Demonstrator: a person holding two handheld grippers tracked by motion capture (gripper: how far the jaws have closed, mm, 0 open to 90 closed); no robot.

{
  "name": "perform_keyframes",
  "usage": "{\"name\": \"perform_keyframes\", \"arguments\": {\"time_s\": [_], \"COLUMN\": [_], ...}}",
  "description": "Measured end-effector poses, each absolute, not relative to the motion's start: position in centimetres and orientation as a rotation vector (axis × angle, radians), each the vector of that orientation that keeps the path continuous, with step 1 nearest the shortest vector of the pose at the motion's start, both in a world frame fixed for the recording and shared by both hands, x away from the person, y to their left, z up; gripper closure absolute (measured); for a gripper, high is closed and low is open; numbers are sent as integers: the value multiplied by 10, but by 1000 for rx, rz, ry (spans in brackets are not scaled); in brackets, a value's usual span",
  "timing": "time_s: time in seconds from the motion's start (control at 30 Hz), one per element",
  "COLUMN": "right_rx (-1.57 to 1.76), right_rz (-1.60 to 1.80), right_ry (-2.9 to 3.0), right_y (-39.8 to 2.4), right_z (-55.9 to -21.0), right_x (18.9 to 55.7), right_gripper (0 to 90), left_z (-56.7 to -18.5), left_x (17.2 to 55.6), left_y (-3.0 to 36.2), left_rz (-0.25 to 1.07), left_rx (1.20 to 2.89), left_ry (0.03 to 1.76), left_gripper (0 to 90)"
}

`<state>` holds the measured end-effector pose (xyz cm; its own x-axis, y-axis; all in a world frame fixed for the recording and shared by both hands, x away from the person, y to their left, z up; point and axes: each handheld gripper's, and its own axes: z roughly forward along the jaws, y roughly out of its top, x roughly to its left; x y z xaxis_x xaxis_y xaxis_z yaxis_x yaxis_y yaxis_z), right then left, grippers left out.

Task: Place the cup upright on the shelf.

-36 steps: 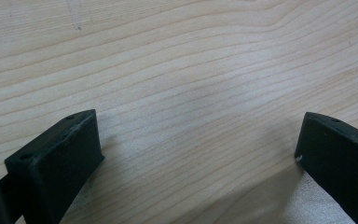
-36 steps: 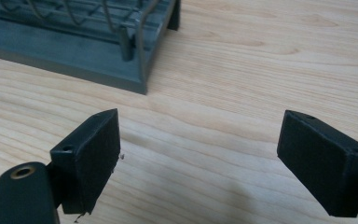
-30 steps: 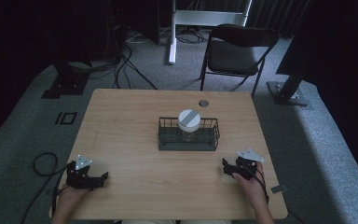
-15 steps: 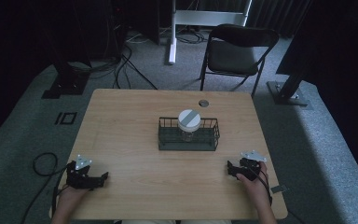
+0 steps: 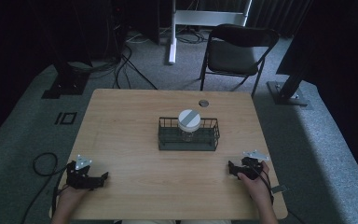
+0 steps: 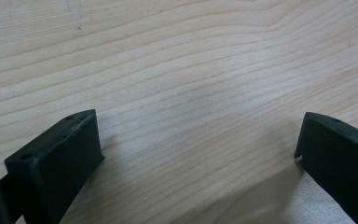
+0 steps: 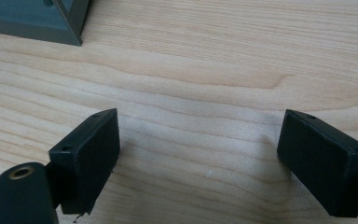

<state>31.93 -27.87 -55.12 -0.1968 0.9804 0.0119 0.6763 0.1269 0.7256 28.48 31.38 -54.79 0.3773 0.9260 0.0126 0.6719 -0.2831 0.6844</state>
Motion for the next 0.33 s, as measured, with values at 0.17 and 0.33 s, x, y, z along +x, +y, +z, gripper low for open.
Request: {"name": "perform_keyframes", "arguments": {"time_s": [0.17,0.33], "right_rx": [1594,1593], "right_rz": [843,843], "right_ry": [1935,1935], "right_y": [-279,-279], "right_z": [-551,-551], "right_x": [319,319], "right_gripper": [126,125], "left_z": [-548,-548], "left_x": [285,285], "left_y": [314,314], "left_rz": [559,560], "left_rx": [2047,2046], "left_ry": [1374,1376], "left_gripper": [5,5]}}
